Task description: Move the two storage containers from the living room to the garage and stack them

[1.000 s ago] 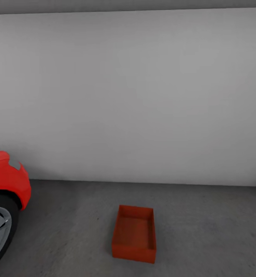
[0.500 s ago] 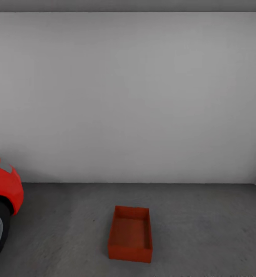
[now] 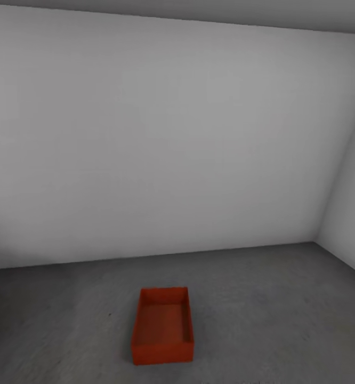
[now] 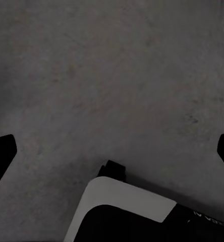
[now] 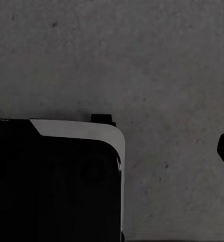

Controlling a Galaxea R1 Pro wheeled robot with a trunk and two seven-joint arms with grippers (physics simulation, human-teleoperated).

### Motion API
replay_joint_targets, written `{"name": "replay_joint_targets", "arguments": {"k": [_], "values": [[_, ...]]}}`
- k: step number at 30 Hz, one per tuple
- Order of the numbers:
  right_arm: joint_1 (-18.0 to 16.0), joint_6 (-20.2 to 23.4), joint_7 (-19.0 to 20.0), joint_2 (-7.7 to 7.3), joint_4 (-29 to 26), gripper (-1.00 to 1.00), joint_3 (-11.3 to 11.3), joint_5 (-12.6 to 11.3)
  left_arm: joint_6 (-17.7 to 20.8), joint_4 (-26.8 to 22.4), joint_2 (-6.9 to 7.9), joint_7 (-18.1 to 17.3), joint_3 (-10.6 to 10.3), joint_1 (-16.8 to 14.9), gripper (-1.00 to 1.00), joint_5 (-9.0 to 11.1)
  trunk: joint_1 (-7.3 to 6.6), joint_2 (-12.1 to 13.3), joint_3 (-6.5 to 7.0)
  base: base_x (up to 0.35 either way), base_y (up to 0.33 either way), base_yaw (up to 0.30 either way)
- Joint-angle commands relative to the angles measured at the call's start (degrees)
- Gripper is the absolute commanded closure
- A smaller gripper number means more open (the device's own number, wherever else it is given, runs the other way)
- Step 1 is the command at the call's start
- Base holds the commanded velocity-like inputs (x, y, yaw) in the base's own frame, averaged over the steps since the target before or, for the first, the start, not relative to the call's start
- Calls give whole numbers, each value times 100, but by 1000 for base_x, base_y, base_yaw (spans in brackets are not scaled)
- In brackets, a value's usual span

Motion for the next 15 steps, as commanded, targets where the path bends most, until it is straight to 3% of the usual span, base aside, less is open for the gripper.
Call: {"name": "replay_joint_targets", "arguments": {"k": [1,6,15], "values": [[-9,-30,-1,2,18,-100,50,-52,-14,0,-25,3,21,7,-100,12,0,-5,-7,0,0,-294],[-9,-27,12,-2,18,-100,51,-51,-15,4,-107,-28,21,55,-100,18,0,-5,-7,0,0,-295],[-9,-32,8,-6,18,-100,51,-54,-2,4,-40,-15,20,152,-100,11,0,-5,-7,0,0,-297]]}}
